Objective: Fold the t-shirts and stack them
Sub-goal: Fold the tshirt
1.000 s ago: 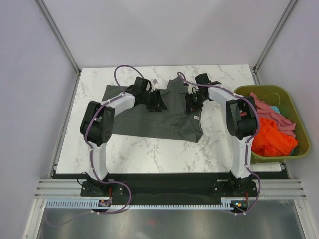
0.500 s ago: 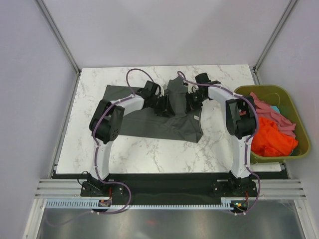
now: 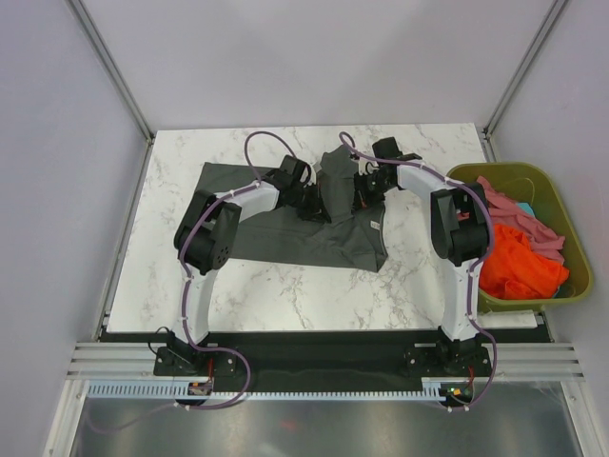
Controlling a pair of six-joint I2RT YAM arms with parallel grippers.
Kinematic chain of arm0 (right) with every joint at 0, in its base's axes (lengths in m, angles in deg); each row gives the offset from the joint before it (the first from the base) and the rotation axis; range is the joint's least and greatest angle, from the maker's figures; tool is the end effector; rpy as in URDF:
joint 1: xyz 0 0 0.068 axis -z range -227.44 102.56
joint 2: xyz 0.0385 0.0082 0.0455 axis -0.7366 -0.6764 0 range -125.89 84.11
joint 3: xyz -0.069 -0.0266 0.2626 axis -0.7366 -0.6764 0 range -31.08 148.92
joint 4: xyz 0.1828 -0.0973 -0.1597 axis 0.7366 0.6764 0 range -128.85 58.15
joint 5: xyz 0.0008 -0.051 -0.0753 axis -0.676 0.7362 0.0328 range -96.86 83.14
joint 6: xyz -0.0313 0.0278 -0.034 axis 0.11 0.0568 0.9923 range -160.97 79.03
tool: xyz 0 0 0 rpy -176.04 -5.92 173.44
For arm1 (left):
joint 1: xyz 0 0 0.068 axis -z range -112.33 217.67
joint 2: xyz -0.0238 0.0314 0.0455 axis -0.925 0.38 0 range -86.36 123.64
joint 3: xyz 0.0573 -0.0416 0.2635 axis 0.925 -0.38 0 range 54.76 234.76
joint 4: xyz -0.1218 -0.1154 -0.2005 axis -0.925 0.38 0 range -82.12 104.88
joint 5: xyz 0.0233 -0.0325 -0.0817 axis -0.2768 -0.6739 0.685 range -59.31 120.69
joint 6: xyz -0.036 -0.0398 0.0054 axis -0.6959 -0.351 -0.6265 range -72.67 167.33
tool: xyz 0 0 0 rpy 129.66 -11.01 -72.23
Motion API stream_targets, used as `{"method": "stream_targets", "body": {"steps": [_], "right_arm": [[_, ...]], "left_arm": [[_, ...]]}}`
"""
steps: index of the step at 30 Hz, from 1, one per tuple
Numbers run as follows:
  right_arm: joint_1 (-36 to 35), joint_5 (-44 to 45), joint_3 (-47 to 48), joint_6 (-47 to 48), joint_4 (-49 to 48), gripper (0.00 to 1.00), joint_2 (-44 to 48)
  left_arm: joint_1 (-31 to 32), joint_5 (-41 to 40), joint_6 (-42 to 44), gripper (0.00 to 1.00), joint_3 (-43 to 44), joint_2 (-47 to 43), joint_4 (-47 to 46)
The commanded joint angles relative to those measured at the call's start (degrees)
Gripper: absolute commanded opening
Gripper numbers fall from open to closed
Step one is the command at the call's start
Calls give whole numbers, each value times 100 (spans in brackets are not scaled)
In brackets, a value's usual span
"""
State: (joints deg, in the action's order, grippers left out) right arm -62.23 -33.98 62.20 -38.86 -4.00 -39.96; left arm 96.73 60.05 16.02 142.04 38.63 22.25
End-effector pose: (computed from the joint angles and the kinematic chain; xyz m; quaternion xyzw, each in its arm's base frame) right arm 0.4336 0.1313 0.1620 -0.1886 0.9327 0.2504 0.1785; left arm 0.3994 -0.2419 0.1445 0.0644 0.9163 -0.3652 0.1512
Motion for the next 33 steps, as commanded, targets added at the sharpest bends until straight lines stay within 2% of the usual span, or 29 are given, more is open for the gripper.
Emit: {"method": "stream_targets", "body": {"steps": [1, 10, 26, 33], "right_arm": [[-50, 13, 121, -79, -321, 0, 313], [-288, 531, 6, 44, -593, 0, 551], [-613, 1463, -20, 659, -777, 0, 691], [-736, 1560, -2, 835, -848, 0, 718]], "left_arm": [[56, -378, -261, 2, 35, -361, -154], [170, -1055, -578, 2, -212, -528, -145], [214, -1644, -999, 2, -554, -792, -154], [267, -1758, -1114, 2, -616, -792, -136]]}}
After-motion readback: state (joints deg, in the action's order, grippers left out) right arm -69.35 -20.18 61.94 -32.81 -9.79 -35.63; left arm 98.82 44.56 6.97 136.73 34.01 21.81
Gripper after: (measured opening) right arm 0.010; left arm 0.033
